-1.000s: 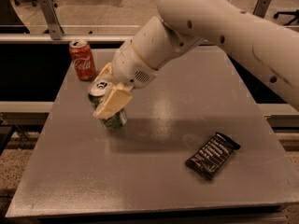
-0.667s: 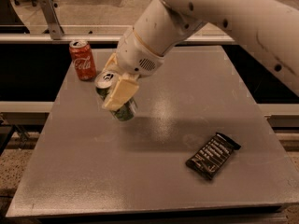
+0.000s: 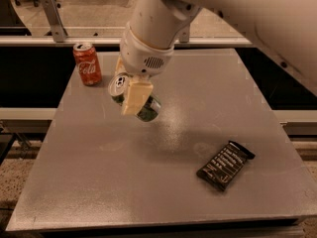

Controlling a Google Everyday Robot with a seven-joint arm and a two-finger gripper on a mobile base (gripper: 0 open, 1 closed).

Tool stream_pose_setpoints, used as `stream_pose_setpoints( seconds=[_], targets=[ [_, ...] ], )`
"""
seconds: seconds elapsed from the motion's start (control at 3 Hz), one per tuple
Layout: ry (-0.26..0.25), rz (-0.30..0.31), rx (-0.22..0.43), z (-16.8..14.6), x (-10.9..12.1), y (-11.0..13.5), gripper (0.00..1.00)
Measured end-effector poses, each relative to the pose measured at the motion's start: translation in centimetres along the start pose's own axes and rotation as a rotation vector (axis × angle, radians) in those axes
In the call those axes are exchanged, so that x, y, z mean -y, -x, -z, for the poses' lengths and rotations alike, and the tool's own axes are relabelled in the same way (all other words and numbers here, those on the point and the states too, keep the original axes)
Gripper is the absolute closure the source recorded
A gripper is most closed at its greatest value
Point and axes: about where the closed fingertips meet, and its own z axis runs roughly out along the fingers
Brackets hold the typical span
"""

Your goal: Knock green can over

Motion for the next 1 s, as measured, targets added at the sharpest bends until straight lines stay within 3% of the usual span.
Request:
stream_pose_setpoints(
  seconds=[0.33, 0.67, 1.0],
  targets=[
    [0.025, 0.037, -0.089, -0.7, 0.0, -0.7, 1.0],
    [0.061, 0.061, -0.151, -1.6, -0.3, -1.3, 0.86],
    [0.092, 0.079, -0.188, -2.5, -0.8, -1.6, 0.63]
  ],
)
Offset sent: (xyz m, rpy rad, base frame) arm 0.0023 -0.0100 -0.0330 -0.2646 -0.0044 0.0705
